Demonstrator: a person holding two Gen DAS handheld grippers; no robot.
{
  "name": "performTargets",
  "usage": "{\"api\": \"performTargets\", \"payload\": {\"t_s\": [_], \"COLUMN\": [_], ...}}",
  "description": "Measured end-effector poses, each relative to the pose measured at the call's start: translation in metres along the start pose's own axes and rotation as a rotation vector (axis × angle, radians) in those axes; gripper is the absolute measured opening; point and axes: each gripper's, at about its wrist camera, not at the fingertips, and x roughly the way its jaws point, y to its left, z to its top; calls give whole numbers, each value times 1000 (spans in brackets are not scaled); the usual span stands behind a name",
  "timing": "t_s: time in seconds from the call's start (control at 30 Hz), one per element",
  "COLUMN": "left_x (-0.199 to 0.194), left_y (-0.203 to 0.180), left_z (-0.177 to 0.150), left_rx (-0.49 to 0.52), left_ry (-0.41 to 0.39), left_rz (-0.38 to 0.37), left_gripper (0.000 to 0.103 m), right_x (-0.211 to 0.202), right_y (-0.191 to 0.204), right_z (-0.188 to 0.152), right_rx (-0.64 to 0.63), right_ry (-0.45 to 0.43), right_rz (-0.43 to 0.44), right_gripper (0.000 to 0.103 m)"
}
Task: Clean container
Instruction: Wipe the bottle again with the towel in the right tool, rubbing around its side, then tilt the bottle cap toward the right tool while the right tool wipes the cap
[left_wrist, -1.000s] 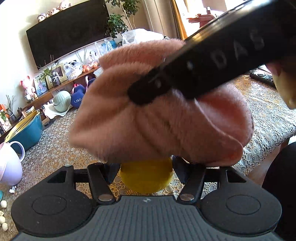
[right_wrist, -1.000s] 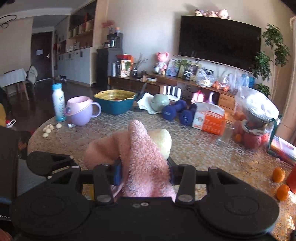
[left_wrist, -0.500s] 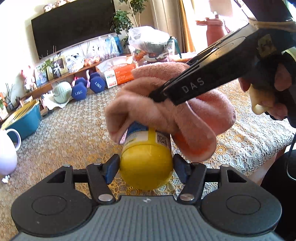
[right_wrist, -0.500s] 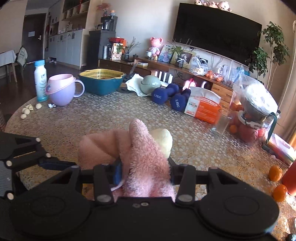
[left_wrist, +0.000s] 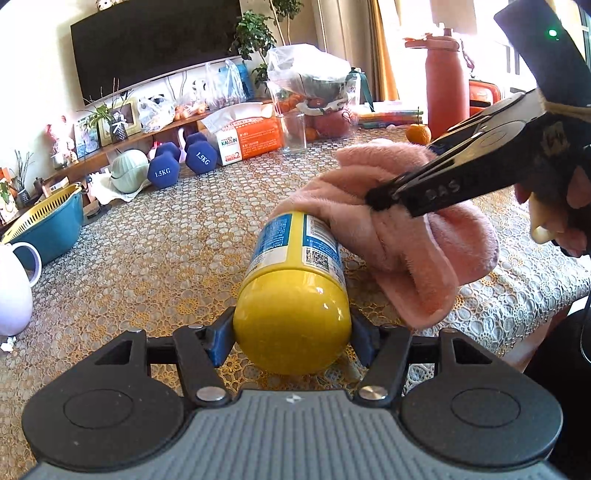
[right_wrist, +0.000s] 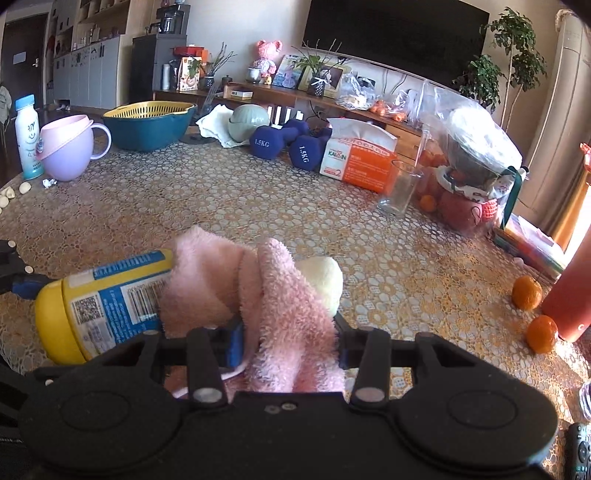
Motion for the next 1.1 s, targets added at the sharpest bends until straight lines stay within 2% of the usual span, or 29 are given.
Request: {"api": "performTargets", "payload": {"t_s": [0.17, 0.33, 0.43, 0.53, 0.87, 1.0, 1.1], "left_x": [-12, -15, -14, -14, -25, -26, -26], "left_y": [-4, -12, -12, -7, 5, 1, -1], "left_z": [8, 11, 10, 8, 10, 12, 12], "left_rx": [10, 43, 29, 8, -13, 23, 37], "left_ry": [-27, -34, -18, -7, -31, -56, -63], "left_rz": [-1, 3, 4, 7, 24, 29, 34], "left_gripper": [62, 62, 62, 62, 62, 62, 62], "right_x": [-34, -69, -74, -63, -8, -6, -23], "right_y": [-13, 0, 18, 32, 15, 9, -1], "right_z": [9, 15, 17, 17, 6, -3, 5], "right_rx": [65, 78, 58, 2, 24, 5, 32], "right_ry": [-86, -173, -182, -170, -49, -17, -60], "right_rz": [22, 165, 236, 198, 111, 74, 63], "right_gripper": [44, 44, 44, 44, 44, 44, 44]}}
